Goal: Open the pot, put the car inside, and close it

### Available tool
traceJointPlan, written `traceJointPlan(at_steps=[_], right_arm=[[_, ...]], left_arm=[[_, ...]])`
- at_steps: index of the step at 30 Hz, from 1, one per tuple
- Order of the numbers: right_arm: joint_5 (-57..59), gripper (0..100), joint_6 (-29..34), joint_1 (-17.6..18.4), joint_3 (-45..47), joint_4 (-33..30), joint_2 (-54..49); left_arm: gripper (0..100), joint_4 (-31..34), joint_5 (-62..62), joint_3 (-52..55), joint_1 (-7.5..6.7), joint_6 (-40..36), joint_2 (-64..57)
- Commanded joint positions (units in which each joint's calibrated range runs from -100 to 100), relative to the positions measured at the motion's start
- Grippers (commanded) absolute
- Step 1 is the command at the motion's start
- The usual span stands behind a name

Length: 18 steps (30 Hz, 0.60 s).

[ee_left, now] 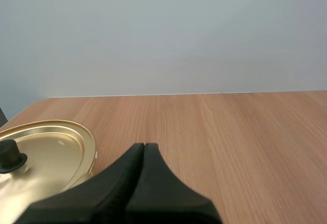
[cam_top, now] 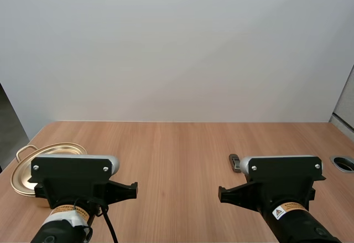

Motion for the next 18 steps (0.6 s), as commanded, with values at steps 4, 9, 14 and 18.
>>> traceJointPlan(at_steps=[4, 9, 14, 18], right_arm=[[-8.54, 0, -0.21, 0.02, -2.77, -8.26, 0.00], [-11.43, 0, -0.21, 0.02, -14.98, -20.38, 0.00], [-0.84, 0, 0.99, 0.29, -27.59, -12.91, 0.00], [13.21, 0, 4.76, 0.29, -33.37, -3.30, 0.00]], left_arm=[[0, 4.00, 0.05, -5.76, -0.02, 1.05, 0.00], [0, 10.04, 7.88, -22.04, -0.02, 0.75, 0.00], [0, 9.08, 21.94, -36.95, -0.02, 0.63, 0.00], [0, 11.21, 18.30, -42.44, -0.02, 3.30, 0.00]])
